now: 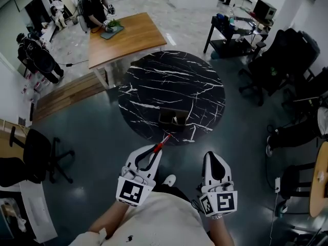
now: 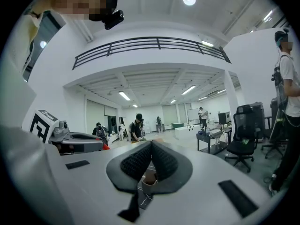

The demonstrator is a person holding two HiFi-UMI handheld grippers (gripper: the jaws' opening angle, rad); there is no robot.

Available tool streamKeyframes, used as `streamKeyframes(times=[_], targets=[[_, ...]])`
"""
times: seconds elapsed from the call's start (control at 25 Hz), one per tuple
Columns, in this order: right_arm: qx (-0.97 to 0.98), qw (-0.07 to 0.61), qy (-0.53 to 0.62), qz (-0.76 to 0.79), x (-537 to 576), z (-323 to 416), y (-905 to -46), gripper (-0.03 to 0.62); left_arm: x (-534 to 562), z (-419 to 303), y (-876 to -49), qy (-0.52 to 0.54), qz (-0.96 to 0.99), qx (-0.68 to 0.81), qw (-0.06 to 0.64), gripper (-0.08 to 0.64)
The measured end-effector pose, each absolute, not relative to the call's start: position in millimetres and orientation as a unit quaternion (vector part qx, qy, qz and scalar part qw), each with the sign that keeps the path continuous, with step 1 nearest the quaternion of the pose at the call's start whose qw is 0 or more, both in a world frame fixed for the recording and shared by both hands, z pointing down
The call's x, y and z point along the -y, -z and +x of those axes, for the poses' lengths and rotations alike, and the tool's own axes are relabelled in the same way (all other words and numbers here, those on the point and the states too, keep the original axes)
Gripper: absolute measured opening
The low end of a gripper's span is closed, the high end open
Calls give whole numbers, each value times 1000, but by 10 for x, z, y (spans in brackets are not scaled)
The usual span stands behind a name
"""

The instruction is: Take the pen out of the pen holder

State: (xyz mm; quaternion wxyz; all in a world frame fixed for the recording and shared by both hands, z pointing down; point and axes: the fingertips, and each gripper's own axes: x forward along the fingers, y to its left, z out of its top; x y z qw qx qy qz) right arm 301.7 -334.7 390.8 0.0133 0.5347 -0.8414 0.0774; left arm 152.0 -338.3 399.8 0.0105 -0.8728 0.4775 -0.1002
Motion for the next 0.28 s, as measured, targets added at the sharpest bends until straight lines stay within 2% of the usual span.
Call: streamKeyframes(times=[0.28], targets=[[836, 15, -81, 543, 3374, 3051, -3928, 18, 3413, 1487, -4045, 123, -871, -476, 15, 52]])
